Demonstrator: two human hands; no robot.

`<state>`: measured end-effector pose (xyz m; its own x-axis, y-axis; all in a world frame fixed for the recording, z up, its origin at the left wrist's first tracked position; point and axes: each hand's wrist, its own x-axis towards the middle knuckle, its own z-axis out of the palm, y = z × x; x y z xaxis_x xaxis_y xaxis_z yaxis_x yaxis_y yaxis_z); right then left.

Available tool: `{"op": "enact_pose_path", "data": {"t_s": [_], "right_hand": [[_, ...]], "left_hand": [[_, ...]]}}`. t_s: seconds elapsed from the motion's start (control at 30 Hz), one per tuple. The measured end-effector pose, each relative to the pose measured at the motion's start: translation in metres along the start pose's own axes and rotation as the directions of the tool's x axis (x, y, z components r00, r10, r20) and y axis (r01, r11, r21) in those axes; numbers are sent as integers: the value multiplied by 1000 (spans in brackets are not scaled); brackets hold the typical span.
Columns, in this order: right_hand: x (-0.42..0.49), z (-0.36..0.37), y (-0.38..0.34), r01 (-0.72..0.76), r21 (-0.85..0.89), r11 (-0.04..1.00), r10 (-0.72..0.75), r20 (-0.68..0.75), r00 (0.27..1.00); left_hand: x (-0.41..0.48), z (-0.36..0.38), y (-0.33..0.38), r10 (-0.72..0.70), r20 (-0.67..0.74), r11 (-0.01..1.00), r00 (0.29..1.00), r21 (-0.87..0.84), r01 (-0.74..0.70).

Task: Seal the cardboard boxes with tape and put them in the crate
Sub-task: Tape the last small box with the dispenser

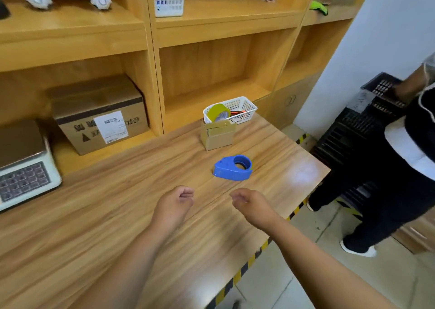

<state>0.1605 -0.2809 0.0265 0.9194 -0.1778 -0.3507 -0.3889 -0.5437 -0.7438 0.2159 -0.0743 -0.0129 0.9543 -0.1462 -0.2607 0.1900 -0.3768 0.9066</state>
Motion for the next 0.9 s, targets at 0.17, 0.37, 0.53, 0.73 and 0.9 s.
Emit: {"op": "enact_pose_path", "data": {"t_s": [0.17,0.37,0.53,0.73,0.9], "right_hand": [[65,-17,0,88,-52,995,-88,0,996],[156,-52,-1,118,-13,993,-117,55,992],[227,-91,-7,216,-82,973,-215,20,976],[296,-113,-22,407,-320,856,-412,56,910],[334,-106,-19,471,-617,631,-510,127,851]], "left_hand": [[37,13,15,-16,-48,999,999,29,17],[94,37,44,-19,-155,998,988,63,29],[139,66,67,-44,-245,994,969,89,68],[165,89,73,-117,-333,987,936,69,148],[164,99,60,-175,-389,978,905,40,207]]}}
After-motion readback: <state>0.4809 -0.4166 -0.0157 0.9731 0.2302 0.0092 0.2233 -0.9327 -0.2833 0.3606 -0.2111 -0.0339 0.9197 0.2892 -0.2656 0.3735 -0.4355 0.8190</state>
